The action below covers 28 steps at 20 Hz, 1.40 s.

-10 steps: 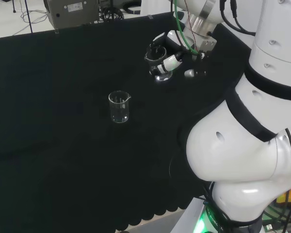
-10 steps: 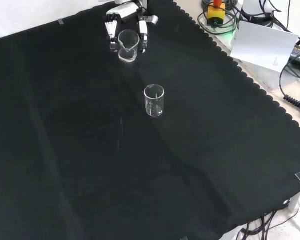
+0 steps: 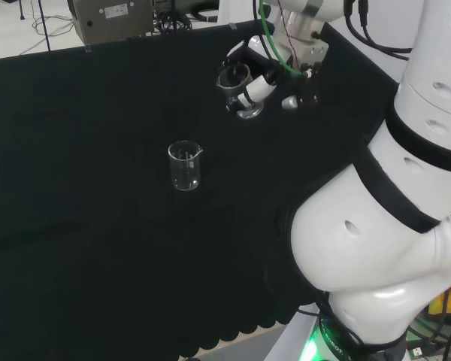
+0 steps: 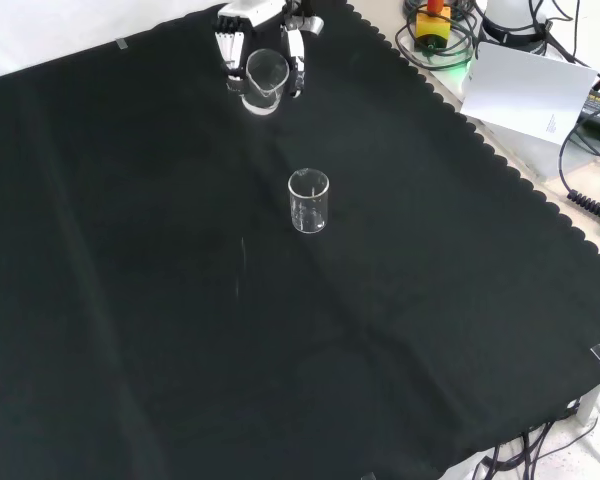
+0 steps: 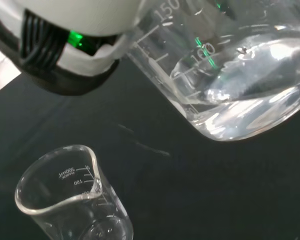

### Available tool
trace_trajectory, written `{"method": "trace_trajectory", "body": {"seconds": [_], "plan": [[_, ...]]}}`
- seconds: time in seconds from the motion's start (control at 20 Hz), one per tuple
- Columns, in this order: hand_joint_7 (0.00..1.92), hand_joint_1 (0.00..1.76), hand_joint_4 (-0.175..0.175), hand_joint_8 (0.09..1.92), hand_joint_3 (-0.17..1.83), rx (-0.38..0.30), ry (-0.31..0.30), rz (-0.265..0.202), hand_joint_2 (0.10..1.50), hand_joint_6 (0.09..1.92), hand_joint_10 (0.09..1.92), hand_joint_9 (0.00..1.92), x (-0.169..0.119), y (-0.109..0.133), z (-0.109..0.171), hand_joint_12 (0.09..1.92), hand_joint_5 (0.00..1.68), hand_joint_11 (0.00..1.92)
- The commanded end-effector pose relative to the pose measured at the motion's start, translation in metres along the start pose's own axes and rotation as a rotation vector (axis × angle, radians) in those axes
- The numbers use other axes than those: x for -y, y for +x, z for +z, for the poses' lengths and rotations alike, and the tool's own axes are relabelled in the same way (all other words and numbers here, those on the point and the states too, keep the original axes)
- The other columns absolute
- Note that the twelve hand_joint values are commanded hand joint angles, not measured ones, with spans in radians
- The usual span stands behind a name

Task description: Pour the water from the handheld beaker into the one on the table.

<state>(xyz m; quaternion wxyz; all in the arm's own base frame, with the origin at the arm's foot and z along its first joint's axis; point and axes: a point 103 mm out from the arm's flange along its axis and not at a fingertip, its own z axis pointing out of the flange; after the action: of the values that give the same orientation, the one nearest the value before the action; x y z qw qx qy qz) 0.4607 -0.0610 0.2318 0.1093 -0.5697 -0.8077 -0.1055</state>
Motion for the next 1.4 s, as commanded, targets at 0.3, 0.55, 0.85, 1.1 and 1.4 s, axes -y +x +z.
{"method": "trace_trajectory", "body": {"seconds": [0.3, 0.55, 0.85, 1.1, 1.4], "plan": [[1.74, 1.15, 0.108, 0.09, 0.63, 0.109, 0.285, -0.037, 0.67, 0.64, 0.09, 1.76, -0.005, 0.051, 0.070, 0.57, 1.29, 1.53], [1.74, 1.15, 0.106, 0.09, 0.63, 0.144, 0.310, -0.037, 0.67, 0.64, 0.09, 1.77, -0.005, 0.056, 0.073, 0.57, 1.29, 1.52], [1.74, 1.15, 0.100, 0.09, 0.64, 0.175, 0.331, -0.031, 0.67, 0.65, 0.09, 1.77, -0.004, 0.055, 0.072, 0.57, 1.29, 1.53], [1.74, 1.15, 0.097, 0.09, 0.64, 0.191, 0.346, -0.028, 0.67, 0.65, 0.09, 1.77, -0.004, 0.053, 0.073, 0.57, 1.29, 1.53], [1.75, 1.15, 0.094, 0.09, 0.64, 0.229, 0.362, -0.038, 0.66, 0.65, 0.09, 1.77, -0.005, 0.055, 0.071, 0.57, 1.29, 1.53]]}}
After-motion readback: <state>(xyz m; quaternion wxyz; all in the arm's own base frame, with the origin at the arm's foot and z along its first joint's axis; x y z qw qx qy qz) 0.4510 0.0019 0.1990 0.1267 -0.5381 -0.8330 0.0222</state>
